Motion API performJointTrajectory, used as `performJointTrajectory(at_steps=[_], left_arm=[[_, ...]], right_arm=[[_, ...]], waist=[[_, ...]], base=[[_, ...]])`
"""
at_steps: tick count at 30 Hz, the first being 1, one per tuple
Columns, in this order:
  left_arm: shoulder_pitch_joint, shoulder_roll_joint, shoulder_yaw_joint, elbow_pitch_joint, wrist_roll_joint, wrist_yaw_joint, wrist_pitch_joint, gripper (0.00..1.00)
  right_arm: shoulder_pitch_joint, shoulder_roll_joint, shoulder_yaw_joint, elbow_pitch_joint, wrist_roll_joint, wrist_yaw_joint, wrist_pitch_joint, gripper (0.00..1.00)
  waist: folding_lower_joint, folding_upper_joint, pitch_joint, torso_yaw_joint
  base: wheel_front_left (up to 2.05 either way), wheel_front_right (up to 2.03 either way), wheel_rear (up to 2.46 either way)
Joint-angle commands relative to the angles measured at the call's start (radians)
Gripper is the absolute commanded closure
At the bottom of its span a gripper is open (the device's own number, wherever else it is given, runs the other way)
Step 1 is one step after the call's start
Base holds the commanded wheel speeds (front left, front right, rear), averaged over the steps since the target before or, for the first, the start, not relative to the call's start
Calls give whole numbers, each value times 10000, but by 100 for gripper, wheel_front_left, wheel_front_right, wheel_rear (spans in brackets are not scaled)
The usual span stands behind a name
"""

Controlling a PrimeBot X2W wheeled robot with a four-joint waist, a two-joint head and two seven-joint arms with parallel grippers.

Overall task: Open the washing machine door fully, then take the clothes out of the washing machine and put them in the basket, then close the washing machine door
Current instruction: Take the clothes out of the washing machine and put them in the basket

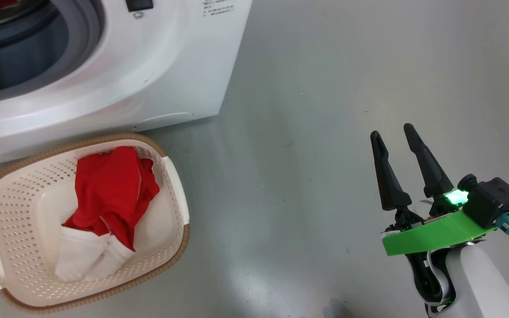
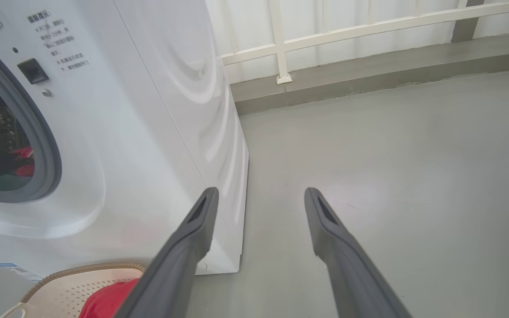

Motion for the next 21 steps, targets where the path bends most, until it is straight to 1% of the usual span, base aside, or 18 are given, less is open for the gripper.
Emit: performJointTrajectory(at_steps=[1,2,3,6,10,13,16,18,21], left_arm=[[-118,530,73,-147,-66,42,31,75],[-109,519,72,-140,-98,41,46,95],[-100,510,65,-134,-122,41,56,100],[-63,487,91,-121,-253,-12,-19,100],[11,428,265,-114,-585,-141,-482,100],[130,299,586,-114,-1046,-323,-1080,100],[354,47,1167,-118,-1794,-609,-1863,100],[569,-64,1247,-205,-1957,-713,-2389,100],[1119,-384,1657,-570,-2545,-988,-2822,100]], right_arm=[[-100,6,202,-235,91,63,-65,0],[-104,6,189,-232,84,63,-65,0],[-107,6,178,-229,78,63,-65,0],[-120,7,160,-218,63,63,-65,0],[-133,7,119,-201,48,63,-65,0],[-98,7,58,-181,12,63,-65,0],[-33,7,14,-161,-41,63,-65,0],[19,7,-14,-151,-83,63,-65,0],[152,7,-76,-114,-212,63,-65,0]], waist=[[0,0,-7,12],[0,0,-14,21],[0,0,-21,31],[0,0,-54,56],[0,0,-134,124],[0,0,-280,222],[0,0,-498,342],[0,0,-670,428],[0,0,-1029,633]], base=[[0,0,0],[0,0,0],[0,0,0],[0,0,0],[0,0,0],[0,0,0],[0,0,0],[0,0,0],[0,0,0]])
